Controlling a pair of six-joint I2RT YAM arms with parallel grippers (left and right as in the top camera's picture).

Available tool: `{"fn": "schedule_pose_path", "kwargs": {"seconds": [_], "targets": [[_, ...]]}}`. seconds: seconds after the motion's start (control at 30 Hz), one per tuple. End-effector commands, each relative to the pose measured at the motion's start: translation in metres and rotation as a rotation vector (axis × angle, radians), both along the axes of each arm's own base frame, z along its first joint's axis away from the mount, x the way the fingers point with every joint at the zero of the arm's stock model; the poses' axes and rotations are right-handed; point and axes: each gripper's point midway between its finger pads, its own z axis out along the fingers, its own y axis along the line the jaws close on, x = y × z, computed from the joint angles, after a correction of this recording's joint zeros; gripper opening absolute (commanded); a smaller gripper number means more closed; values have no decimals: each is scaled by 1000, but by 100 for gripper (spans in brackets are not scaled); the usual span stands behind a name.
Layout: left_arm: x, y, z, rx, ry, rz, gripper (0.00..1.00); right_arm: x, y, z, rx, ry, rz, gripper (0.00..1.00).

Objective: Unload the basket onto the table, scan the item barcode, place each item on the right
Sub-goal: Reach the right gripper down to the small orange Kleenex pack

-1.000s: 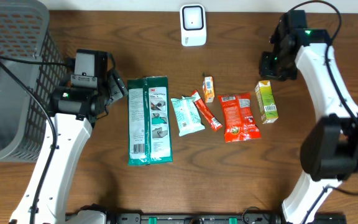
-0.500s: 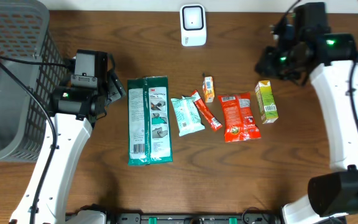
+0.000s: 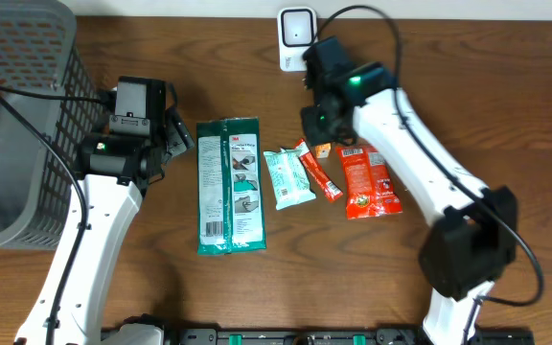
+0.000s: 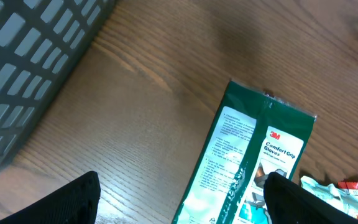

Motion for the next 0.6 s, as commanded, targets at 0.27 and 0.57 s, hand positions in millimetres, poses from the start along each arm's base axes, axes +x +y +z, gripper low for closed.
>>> {"fn": "schedule_pose_path", "kwargs": {"seconds": [0.27,0.57], "targets": [[2,5,5,22,-11,12,84,19,-8,-67,-117,42,-40,44],[2,5,5,22,-11,12,85,25,-15,-74,-161,21,-49,37]]}}
